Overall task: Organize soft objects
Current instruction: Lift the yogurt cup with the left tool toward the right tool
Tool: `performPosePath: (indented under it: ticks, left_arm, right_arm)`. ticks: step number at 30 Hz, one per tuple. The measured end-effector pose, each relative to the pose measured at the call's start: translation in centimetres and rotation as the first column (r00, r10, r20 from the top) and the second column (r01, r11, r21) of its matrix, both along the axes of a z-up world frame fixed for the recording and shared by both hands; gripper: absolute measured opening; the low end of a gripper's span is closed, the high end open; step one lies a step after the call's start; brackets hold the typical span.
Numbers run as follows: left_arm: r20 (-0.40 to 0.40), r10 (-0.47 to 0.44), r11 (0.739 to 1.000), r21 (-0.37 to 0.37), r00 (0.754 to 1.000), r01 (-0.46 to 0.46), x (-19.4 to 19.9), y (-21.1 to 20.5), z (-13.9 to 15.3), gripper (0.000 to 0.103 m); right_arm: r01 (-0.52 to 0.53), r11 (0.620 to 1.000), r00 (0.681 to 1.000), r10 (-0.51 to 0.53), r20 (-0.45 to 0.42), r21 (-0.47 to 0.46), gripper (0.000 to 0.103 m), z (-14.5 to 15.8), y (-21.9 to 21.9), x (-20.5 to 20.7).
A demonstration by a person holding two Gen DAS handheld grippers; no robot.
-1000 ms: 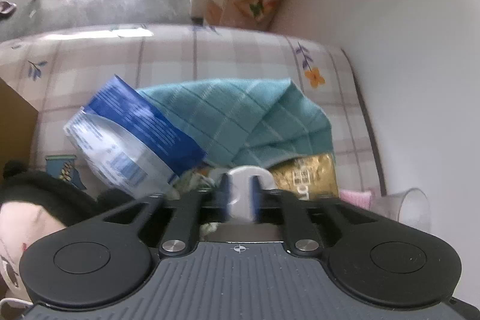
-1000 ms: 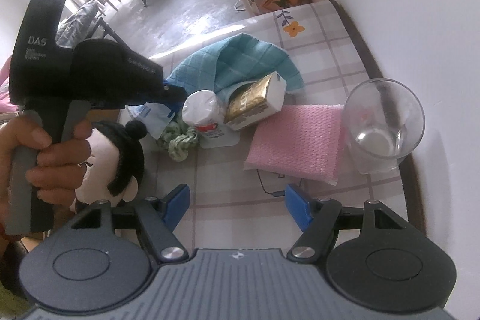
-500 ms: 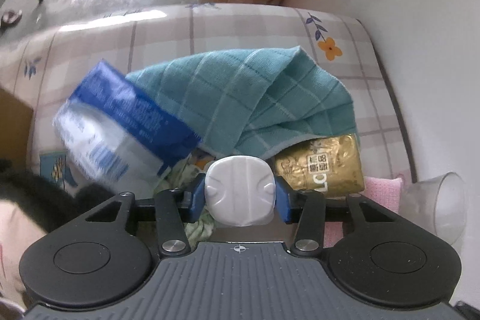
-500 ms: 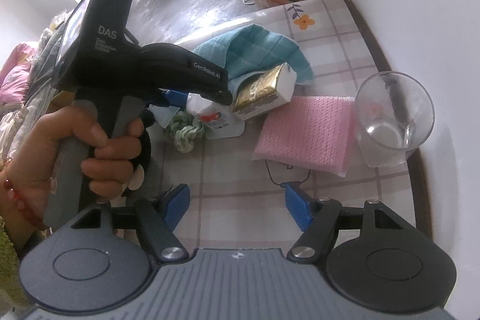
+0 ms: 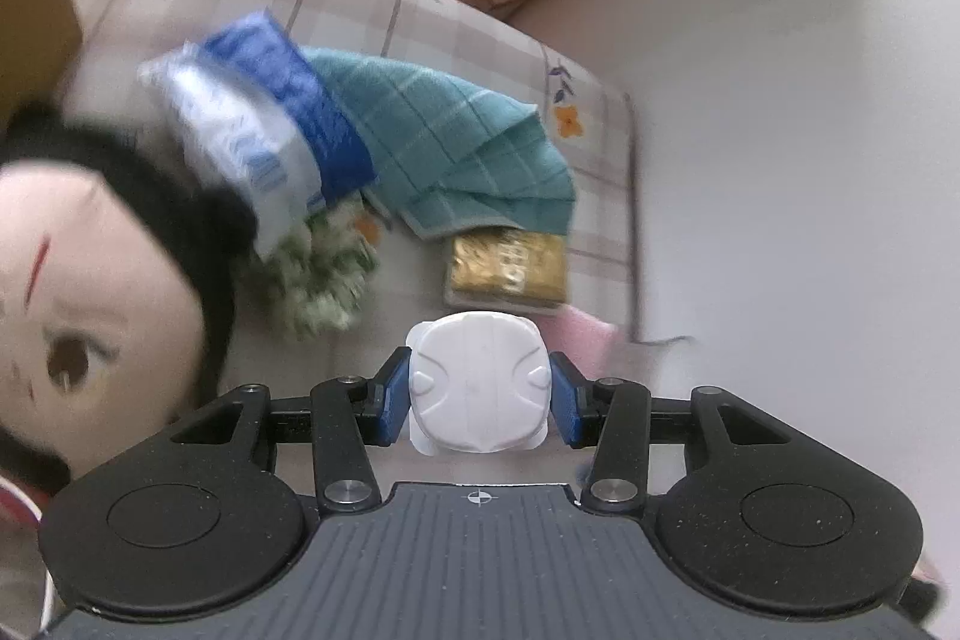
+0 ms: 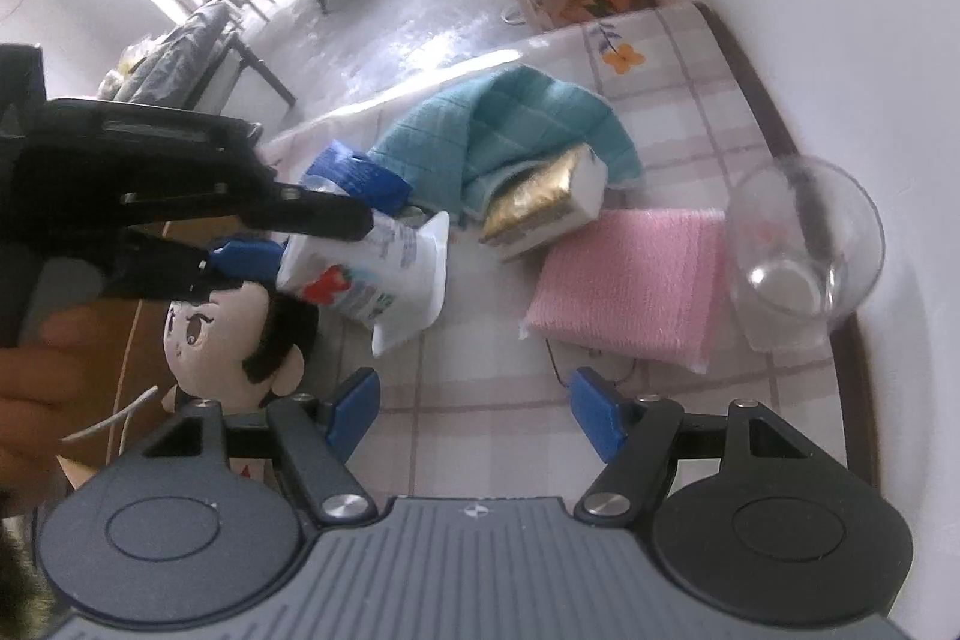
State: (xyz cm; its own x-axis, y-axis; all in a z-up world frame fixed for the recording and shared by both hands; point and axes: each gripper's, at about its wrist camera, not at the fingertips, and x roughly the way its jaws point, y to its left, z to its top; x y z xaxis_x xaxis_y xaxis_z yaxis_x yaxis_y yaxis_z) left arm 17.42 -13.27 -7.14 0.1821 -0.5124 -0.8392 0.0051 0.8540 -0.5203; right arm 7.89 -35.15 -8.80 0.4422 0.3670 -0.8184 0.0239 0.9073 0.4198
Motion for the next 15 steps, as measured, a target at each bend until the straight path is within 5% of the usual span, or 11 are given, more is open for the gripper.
performPosePath:
  ticks: [8,11,15]
  left_arm:
    - [-0.067,0.082,0.97,-0.224,0.994,-0.095,-1.2,3.8,1.2,0.046]
    - [-0.09,0.093,0.949,-0.292,0.992,-0.116,-1.6,4.8,1.6,0.046]
    - [-0.109,0.081,0.934,-0.338,0.991,-0.114,-1.9,5.7,2.3,0.046]
  right_arm:
    - [0.06,0.983,0.996,-0.071,0.06,0.171,0.073,1.5,-1.6,-0.4]
    - [-0.033,0.999,0.993,0.031,0.11,0.021,0.074,2.5,0.2,-0.3]
    - [-0.204,0.956,0.942,0.25,0.224,-0.209,0.096,3.9,3.9,-0.6]
